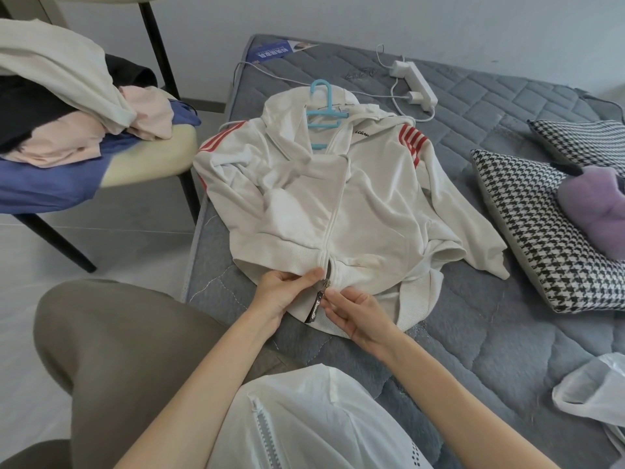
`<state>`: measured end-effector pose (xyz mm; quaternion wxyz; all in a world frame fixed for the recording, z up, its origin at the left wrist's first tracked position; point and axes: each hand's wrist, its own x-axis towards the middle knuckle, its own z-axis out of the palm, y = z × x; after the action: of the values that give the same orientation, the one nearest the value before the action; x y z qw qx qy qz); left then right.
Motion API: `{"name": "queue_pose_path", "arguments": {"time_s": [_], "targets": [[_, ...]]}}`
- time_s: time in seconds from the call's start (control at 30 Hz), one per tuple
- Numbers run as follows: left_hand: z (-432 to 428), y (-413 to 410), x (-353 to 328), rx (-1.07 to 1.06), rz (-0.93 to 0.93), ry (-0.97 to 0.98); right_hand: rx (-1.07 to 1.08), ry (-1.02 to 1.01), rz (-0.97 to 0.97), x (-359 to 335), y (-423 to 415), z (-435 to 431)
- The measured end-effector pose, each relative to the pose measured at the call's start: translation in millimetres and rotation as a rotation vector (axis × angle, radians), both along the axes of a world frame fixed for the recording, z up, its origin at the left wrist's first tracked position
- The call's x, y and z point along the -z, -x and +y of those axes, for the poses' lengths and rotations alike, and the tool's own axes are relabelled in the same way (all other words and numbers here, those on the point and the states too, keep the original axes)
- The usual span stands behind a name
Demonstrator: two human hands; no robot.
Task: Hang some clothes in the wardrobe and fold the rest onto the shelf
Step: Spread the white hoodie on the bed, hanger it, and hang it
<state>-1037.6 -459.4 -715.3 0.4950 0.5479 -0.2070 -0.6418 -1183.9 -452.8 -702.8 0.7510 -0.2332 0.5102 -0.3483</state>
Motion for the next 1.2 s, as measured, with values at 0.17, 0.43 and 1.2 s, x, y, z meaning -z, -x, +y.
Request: {"name": "queue_pose_path", "arguments": {"time_s": [0.17, 0.43, 1.2], "targets": [[-0.2, -0.6, 0.1, 0.009, 0.019, -0.006, -0.004, -0.004, -0.004, 1.6, 1.6, 0.3], [1.7, -1.0, 4.5, 0.07, -0.053, 0.02, -0.009, 0.009, 0.012, 2.3, 3.0, -0.8], [2.1, -1.3, 8.3, 0.09, -0.082, 0.056, -0.008, 0.032, 0.032, 2.3, 5.9, -4.9]]}}
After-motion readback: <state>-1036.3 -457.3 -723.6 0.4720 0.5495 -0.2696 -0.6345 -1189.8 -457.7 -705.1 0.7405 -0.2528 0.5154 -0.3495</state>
